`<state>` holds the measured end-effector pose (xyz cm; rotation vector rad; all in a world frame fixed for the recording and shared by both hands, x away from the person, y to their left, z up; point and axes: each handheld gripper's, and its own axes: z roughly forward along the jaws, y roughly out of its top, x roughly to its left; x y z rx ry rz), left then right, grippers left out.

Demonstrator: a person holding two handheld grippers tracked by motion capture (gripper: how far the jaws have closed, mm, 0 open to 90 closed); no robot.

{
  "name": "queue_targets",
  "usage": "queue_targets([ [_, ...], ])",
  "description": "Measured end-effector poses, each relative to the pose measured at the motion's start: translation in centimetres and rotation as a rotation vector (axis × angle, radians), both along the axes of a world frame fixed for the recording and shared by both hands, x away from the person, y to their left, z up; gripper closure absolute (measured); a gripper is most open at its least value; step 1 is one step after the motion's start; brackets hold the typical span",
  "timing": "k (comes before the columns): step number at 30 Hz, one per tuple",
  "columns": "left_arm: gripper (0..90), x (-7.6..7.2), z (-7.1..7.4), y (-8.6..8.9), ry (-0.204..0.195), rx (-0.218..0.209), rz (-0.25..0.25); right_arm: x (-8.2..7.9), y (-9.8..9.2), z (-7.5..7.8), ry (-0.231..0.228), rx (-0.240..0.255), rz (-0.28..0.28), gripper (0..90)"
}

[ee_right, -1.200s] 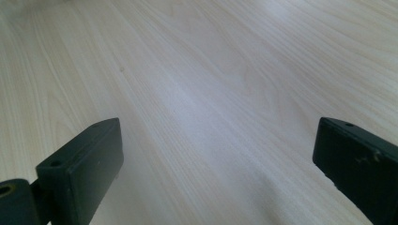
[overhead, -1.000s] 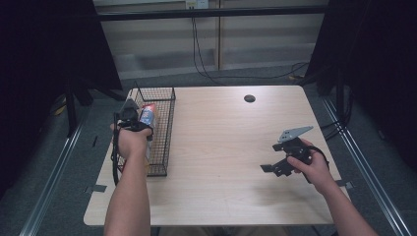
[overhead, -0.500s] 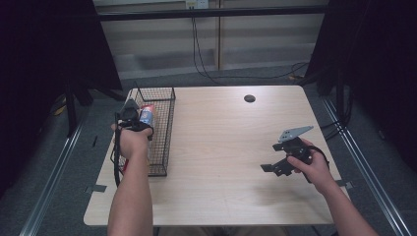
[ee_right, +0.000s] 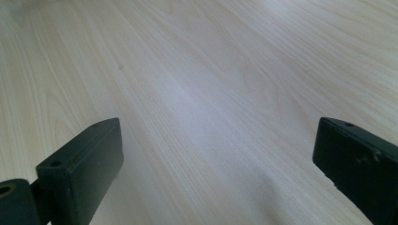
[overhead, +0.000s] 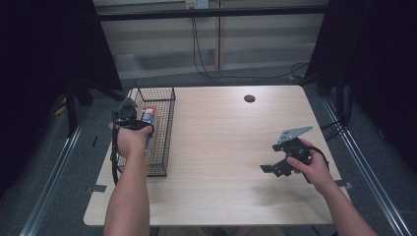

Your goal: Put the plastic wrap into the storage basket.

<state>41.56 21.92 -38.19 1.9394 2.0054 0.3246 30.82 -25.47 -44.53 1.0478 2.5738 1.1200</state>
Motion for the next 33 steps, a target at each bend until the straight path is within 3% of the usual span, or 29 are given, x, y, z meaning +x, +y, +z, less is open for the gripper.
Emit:
queue_targets([
  [1, 26.9, -0.1, 0.2, 0.0, 0.007, -0.007, -0.009, 0.0, 0.0, 0.0, 0.0, -0.001, -0.002, 2.1],
  [8, 20.5, -0.6, 1.8, 0.3, -0.041, -0.03, -0.044, -0.2, 0.1, 0.1, 0.0, 0.0, -0.001, 2.1],
  [22, 18.4, -1.7, 4.2, 0.0, -0.092, -0.082, -0.112, -0.2, 0.0, 0.1, -0.003, 0.001, -0.006, 2.1],
  [33, 16.7, -2.4, 5.1, -1.9, -0.099, -0.129, -0.239, -0.3, -0.2, 0.3, -0.006, 0.007, -0.009, 2.1],
])
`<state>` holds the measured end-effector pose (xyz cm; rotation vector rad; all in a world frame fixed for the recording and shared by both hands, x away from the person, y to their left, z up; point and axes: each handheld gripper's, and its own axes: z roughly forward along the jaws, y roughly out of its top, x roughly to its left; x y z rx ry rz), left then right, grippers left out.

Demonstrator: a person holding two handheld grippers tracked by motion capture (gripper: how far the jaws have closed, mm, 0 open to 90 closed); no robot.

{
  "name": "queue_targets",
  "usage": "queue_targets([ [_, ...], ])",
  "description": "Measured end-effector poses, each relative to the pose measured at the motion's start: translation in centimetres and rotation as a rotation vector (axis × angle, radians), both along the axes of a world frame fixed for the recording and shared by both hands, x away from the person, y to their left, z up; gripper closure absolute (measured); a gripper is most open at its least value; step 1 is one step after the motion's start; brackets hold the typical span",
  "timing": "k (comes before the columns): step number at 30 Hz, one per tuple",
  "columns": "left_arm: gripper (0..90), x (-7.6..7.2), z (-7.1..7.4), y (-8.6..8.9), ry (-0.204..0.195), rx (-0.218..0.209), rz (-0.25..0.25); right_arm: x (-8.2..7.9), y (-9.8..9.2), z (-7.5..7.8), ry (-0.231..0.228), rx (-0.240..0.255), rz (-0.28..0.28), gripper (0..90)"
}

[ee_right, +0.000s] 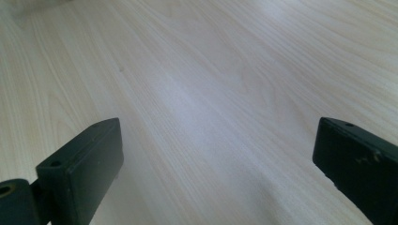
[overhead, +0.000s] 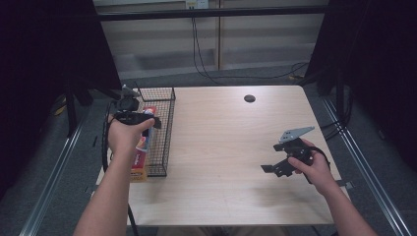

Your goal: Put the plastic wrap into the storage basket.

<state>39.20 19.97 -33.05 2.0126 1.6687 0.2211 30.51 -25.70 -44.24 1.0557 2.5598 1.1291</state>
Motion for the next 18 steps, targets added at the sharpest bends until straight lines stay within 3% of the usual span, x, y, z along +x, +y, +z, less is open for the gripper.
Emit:
queue_targets([
  [8, 15.3, -0.6, -0.1, -1.3, -0.015, -0.018, -0.079, 0.0, 0.1, 0.0, 0.001, -0.001, 0.0, 2.1],
  [15, 12.9, -1.1, -0.1, -1.5, -0.034, -0.022, -0.1, 0.0, 0.1, 0.0, 0.003, -0.003, 0.001, 2.1],
  [18, 11.7, -1.4, 0.3, -1.7, -0.054, -0.024, -0.135, 0.0, 0.1, -0.1, 0.003, 0.006, 0.003, 2.1],
])
